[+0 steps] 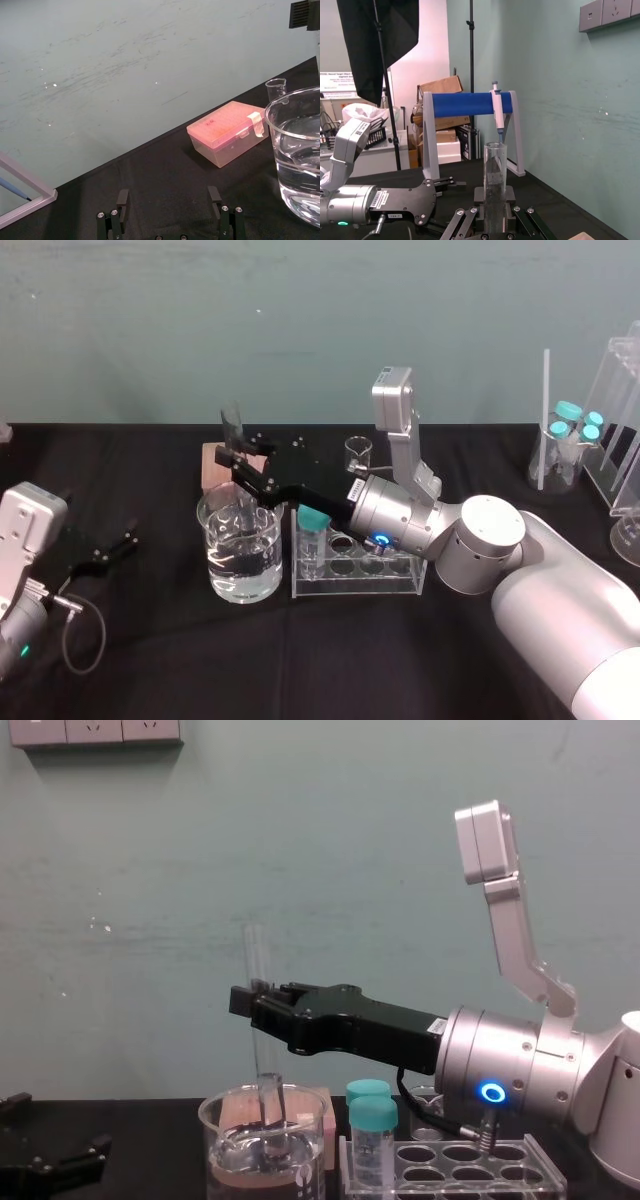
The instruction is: Hold the test tube with one hand and immerse one end into the beaker, then return it to the test tube rack.
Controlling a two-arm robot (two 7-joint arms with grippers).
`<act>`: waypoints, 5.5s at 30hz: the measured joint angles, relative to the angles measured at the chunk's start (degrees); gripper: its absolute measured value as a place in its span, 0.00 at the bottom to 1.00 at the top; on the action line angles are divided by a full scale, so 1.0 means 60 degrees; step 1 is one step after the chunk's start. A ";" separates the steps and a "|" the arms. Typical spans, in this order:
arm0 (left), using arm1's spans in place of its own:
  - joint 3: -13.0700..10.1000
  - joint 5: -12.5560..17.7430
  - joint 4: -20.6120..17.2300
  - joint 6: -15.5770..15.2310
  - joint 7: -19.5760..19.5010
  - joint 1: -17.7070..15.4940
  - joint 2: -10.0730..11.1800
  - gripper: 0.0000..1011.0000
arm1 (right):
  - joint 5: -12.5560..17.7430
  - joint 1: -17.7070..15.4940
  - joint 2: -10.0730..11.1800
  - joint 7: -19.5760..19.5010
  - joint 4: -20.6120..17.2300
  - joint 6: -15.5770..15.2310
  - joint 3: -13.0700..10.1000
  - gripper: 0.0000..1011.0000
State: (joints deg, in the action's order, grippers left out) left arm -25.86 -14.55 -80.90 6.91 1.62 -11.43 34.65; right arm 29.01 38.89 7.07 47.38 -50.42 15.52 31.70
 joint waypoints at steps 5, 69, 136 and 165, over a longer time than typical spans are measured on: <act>0.0000 0.0000 0.0000 0.0000 0.0000 0.0000 0.0000 0.99 | 0.0000 -0.0008 -0.0006 -0.0004 -0.0027 0.0010 0.0005 0.22; 0.0000 0.0000 0.0000 0.0000 0.0000 0.0000 0.0000 0.99 | 0.0094 -0.0139 0.0143 -0.0028 -0.0248 -0.0099 0.0048 0.22; 0.0000 0.0000 0.0000 0.0000 0.0000 0.0000 0.0000 0.99 | 0.0111 -0.0246 0.0230 -0.0131 -0.0524 -0.0102 0.0069 0.22; 0.0000 -0.0001 0.0000 0.0000 0.0000 0.0000 0.0000 0.99 | 0.0110 -0.0227 0.0197 -0.0140 -0.0447 -0.0093 0.0060 0.22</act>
State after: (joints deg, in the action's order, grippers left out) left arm -25.86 -14.55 -80.90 6.91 1.62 -11.43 34.65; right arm 29.66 37.53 8.26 46.54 -53.11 14.96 32.06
